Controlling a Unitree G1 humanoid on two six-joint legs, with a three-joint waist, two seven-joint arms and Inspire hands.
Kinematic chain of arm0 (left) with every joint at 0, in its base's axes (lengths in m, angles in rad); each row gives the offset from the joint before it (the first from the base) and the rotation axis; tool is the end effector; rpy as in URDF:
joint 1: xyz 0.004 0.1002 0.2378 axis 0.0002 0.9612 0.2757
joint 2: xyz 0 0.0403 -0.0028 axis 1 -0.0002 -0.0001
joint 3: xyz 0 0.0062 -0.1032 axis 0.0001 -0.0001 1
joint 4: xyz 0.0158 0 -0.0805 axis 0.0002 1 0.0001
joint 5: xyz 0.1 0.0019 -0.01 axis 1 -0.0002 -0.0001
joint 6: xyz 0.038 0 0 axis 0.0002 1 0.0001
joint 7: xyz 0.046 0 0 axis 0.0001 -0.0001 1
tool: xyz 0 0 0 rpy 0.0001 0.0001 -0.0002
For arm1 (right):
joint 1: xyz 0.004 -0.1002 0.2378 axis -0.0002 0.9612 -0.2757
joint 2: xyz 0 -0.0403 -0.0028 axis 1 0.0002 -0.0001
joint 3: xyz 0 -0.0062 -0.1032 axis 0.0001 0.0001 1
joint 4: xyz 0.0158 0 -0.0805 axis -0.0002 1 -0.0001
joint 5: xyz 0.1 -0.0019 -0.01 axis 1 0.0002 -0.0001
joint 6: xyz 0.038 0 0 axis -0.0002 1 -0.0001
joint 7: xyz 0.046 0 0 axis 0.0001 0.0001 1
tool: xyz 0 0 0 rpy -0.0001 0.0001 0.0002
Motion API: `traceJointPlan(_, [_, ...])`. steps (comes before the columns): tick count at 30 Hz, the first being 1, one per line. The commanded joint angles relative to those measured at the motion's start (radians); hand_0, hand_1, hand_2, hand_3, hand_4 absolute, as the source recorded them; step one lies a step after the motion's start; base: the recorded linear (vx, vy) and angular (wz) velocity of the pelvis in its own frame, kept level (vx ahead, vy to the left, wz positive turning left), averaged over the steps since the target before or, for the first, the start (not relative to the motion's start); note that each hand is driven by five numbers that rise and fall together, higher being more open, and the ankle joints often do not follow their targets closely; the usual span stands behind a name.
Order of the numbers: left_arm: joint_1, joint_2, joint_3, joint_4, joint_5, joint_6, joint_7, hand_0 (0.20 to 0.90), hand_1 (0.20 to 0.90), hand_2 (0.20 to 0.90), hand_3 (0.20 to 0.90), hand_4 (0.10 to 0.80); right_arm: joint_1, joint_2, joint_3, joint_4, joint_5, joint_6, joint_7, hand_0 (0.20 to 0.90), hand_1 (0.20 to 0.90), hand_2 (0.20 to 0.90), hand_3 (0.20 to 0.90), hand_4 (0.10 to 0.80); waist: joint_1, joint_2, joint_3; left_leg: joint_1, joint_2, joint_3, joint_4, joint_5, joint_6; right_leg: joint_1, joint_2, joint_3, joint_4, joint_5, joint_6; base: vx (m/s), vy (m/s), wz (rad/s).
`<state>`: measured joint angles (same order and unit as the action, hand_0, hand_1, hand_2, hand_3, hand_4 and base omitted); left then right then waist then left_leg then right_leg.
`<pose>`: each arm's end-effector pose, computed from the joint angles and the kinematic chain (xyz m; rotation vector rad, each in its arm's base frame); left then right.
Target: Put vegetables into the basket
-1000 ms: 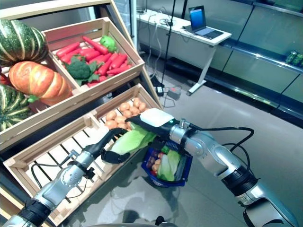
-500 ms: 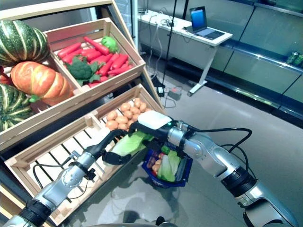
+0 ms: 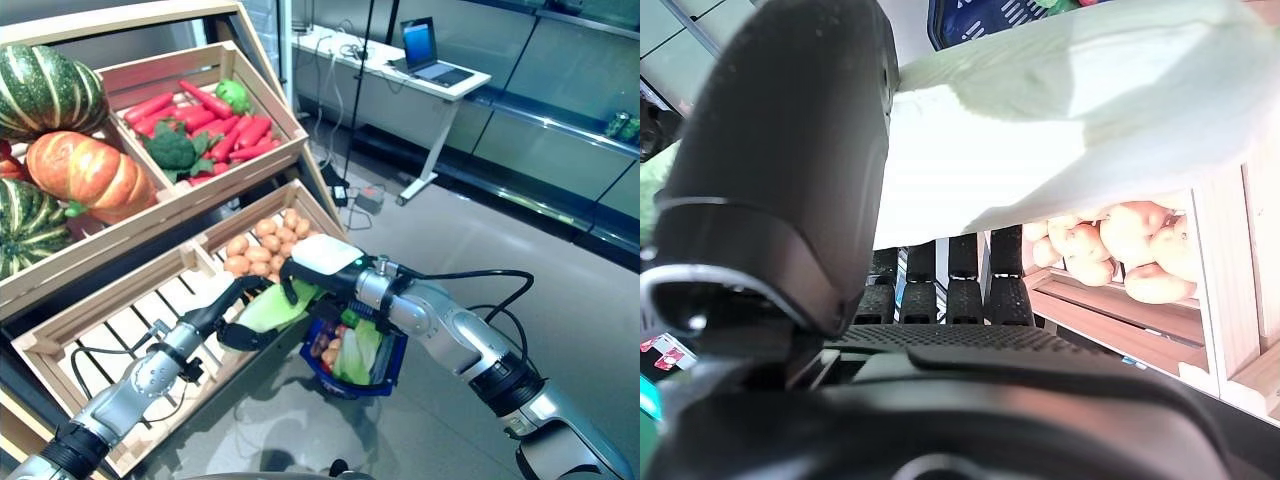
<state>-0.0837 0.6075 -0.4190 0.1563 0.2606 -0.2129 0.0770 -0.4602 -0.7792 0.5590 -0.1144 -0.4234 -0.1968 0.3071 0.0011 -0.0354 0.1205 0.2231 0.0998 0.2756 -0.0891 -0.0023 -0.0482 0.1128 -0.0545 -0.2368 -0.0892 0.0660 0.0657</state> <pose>0.2026 0.1966 0.0331 0.8520 -0.0809 -0.4048 0.2451 -0.1584 0.1393 -1.3243 -0.4467 0.8347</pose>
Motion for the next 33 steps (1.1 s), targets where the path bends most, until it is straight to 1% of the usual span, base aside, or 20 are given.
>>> traceJointPlan(1, [-0.167, 0.001, 0.021, -0.076, -0.037, -0.089, 0.099, 0.3, 0.3, 0.3, 0.3, 0.4, -0.06, 0.008, -0.059, -0.033, 0.08, -0.038, -0.061, 0.3, 0.3, 0.3, 0.3, 0.4, 0.006, -0.014, -0.043, -0.015, -0.042, -0.018, 0.002, -0.095, 0.028, 0.085, -0.039, -0.027, 0.002, -0.115, 0.032, 0.0, 0.0, 0.0])
traceJointPlan(2, [-0.164, 0.001, 0.022, -0.075, -0.037, -0.088, 0.1, 0.512, 0.512, 0.512, 0.512, 0.541, -0.058, 0.006, -0.063, -0.034, 0.082, -0.036, -0.065, 0.3, 0.3, 0.3, 0.3, 0.4, 0.006, -0.014, -0.043, -0.015, -0.042, -0.018, 0.002, -0.096, 0.028, 0.085, -0.039, -0.027, 0.002, -0.115, 0.032, 0.0, 0.0, 0.0])
traceJointPlan(3, [-0.159, 0.003, 0.027, -0.074, -0.042, -0.087, 0.095, 0.9, 0.9, 0.9, 0.9, 0.8, -0.053, 0.005, -0.071, -0.036, 0.081, -0.035, -0.069, 0.3, 0.3, 0.3, 0.3, 0.4, 0.005, -0.013, -0.043, -0.015, -0.042, -0.019, 0.002, -0.095, 0.027, 0.084, -0.039, -0.025, 0.002, -0.114, 0.032, 0.0, 0.0, 0.0])
traceJointPlan(8, [-0.165, -0.005, 0.028, -0.053, -0.053, -0.063, 0.105, 0.9, 0.9, 0.9, 0.9, 0.8, -0.049, 0.005, -0.092, -0.036, 0.082, -0.02, -0.086, 0.3, 0.3, 0.3, 0.3, 0.4, -0.001, -0.013, -0.042, -0.012, -0.041, -0.013, 0.002, -0.096, 0.028, 0.085, -0.038, -0.023, 0.002, -0.114, 0.034, 0.0, 0.0, 0.0])
traceJointPlan(10, [-0.159, -0.007, 0.032, -0.039, -0.065, -0.065, 0.113, 0.9, 0.9, 0.9, 0.9, 0.8, -0.046, -0.004, -0.102, -0.03, 0.085, -0.014, -0.098, 0.3, 0.3, 0.3, 0.3, 0.4, -0.001, -0.014, -0.043, -0.012, -0.041, -0.013, 0.002, -0.097, 0.028, 0.085, -0.038, -0.022, 0.002, -0.114, 0.033, 0.0, 0.0, 0.0])
traceJointPlan(15, [-0.127, -0.016, 0.056, 0.011, -0.063, -0.095, 0.15, 0.9, 0.9, 0.9, 0.9, 0.8, -0.017, -0.019, -0.156, -0.01, 0.077, -0.002, -0.124, 0.3, 0.3, 0.3, 0.3, 0.4, -0.006, -0.015, -0.044, -0.011, -0.039, -0.006, 0.002, -0.098, 0.027, 0.083, -0.037, -0.02, 0.002, -0.112, 0.033, 0.0, 0.0, 0.0])
traceJointPlan(20, [-0.101, -0.011, 0.088, 0.065, -0.052, -0.149, 0.171, 0.9, 0.9, 0.9, 0.9, 0.8, 0.006, -0.047, -0.21, 0.015, 0.071, 0.01, -0.142, 0.3, 0.3, 0.3, 0.3, 0.4, -0.012, -0.016, -0.046, -0.01, -0.038, 0.003, 0.002, -0.099, 0.026, 0.08, -0.036, -0.015, 0.002, -0.11, 0.032, 0.0, 0.0, 0.0])
traceJointPlan(26, [-0.05, 0.01, 0.135, 0.078, -0.052, -0.181, 0.156, 0.9, 0.9, 0.9, 0.9, 0.8, 0.064, -0.092, -0.277, 0.055, 0.038, 0.004, -0.165, 0.3, 0.3, 0.3, 0.3, 0.4, -0.018, -0.013, -0.047, -0.008, -0.036, 0.014, 0.002, -0.099, 0.026, 0.077, -0.035, -0.009, 0.002, -0.108, 0.033, 0.0, 0.0, 0.0])
traceJointPlan(33, [-0.004, 0.035, 0.169, 0.071, -0.047, -0.206, 0.119, 0.9, 0.9, 0.9, 0.9, 0.8, 0.112, -0.144, -0.344, 0.145, 0.018, 0.03, -0.189, 0.3, 0.3, 0.3, 0.3, 0.4, -0.021, -0.015, -0.042, -0.009, -0.034, 0.022, 0.002, -0.1, 0.025, 0.074, -0.033, -0.006, 0.002, -0.106, 0.033, 0.0, 0.0, 0.0])
